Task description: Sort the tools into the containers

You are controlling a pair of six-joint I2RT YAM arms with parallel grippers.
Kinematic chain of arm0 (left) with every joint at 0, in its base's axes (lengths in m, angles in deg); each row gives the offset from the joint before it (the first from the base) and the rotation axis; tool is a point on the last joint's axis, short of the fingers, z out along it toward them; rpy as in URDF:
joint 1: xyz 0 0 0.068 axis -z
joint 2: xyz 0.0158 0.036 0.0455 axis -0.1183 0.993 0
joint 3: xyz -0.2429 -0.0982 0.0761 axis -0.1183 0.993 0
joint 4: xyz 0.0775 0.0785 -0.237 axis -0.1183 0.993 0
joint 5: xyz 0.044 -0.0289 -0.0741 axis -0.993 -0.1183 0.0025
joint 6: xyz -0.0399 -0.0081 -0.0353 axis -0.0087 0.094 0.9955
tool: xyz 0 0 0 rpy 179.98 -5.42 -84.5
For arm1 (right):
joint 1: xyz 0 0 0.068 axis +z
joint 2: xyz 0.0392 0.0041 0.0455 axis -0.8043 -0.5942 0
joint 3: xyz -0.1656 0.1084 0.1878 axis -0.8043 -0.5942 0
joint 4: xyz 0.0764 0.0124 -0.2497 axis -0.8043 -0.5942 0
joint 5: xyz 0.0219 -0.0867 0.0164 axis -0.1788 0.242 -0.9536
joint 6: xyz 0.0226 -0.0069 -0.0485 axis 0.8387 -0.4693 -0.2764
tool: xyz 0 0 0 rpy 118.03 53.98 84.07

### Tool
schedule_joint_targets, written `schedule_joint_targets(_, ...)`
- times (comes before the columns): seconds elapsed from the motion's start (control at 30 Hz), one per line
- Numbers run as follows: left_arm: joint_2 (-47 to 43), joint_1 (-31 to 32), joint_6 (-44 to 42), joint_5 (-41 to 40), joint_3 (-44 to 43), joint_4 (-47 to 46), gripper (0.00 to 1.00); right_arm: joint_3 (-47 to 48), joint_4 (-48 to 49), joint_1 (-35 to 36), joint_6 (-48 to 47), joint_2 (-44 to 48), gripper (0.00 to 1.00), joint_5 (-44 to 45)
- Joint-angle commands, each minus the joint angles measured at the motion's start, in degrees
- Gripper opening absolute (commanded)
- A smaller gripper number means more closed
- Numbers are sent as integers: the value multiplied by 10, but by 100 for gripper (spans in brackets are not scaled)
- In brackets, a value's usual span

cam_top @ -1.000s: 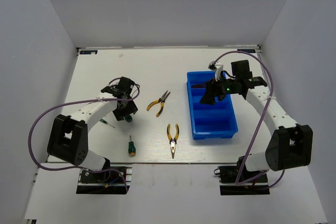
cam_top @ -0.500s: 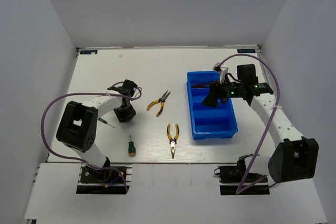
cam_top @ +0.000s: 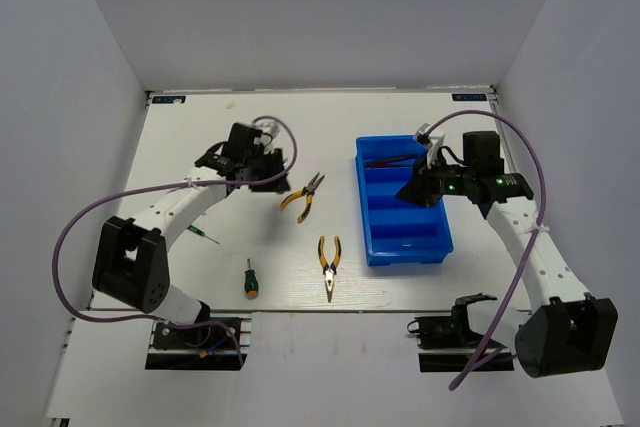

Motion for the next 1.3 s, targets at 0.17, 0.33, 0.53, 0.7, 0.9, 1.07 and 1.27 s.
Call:
schedule_joint_targets(0.17, 81, 57, -279, 489, -181, -213, 0, -17, 57, -18, 16, 47, 27, 194)
schedule_joint_targets(0.33, 206, 96, -309, 493, -336, -174, 0, -39, 91, -34, 17, 82, 27, 305)
schedule_joint_targets(0.53, 316, 143, -326, 422, -456, -139, 0, -45, 97, -57, 25, 98, 25, 322)
schedule_joint_targets(0.7, 390, 172, -315, 395, -509, -134, 3, -42, 97, -74, 27, 108, 24, 337)
schedule_joint_targets(0.9, 445, 201, -320, 336, -559, -89, 19, -42, 96, -82, 29, 107, 24, 326)
schedule_joint_targets(1.07, 456, 212, -325, 264, -572, -73, 33, -43, 94, -85, 32, 106, 25, 312)
schedule_joint_targets(1.27, 487, 217, -344, 206, -625, -23, 44, -44, 93, -89, 34, 109, 25, 299)
